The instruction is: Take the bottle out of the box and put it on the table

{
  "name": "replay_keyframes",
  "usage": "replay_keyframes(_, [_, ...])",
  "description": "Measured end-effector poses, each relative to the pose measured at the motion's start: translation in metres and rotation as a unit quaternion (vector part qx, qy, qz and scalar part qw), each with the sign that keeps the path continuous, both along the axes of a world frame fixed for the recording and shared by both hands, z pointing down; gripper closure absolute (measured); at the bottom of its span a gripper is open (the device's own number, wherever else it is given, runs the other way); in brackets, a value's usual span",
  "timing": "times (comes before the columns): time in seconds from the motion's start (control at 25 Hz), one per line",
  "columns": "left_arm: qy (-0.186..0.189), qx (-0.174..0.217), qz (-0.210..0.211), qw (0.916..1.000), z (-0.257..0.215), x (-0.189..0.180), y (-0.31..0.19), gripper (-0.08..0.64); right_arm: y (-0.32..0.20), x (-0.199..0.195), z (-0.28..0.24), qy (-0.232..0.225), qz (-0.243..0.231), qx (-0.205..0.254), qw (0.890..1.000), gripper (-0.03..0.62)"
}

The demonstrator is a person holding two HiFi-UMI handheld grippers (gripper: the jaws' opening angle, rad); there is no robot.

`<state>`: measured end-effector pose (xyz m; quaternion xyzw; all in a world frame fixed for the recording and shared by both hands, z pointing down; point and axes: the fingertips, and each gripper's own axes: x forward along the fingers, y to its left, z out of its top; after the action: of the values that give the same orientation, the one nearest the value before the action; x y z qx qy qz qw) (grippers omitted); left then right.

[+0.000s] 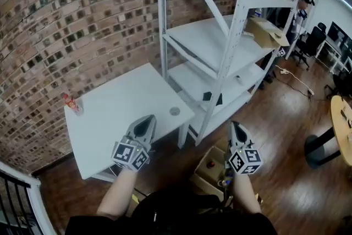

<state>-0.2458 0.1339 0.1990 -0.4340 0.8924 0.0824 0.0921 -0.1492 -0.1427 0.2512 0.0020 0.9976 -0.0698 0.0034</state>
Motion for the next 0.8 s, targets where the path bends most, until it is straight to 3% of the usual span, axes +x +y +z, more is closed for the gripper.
replay_keyframes(0.4, [0.003, 0.001, 0.109, 0.9941, 0.008, 0.049, -0.136, 0.560, -0.087, 0.093, 0.002, 0.012, 0.079, 0.042, 0.996, 0.590])
replay_keyframes(0.8, [0.002, -0.006, 0.215, 0.9765, 0.003, 0.065, -0.192, 0.560, -0.101, 0.138, -0.006, 0.004, 0.157, 0.040, 0.987, 0.590])
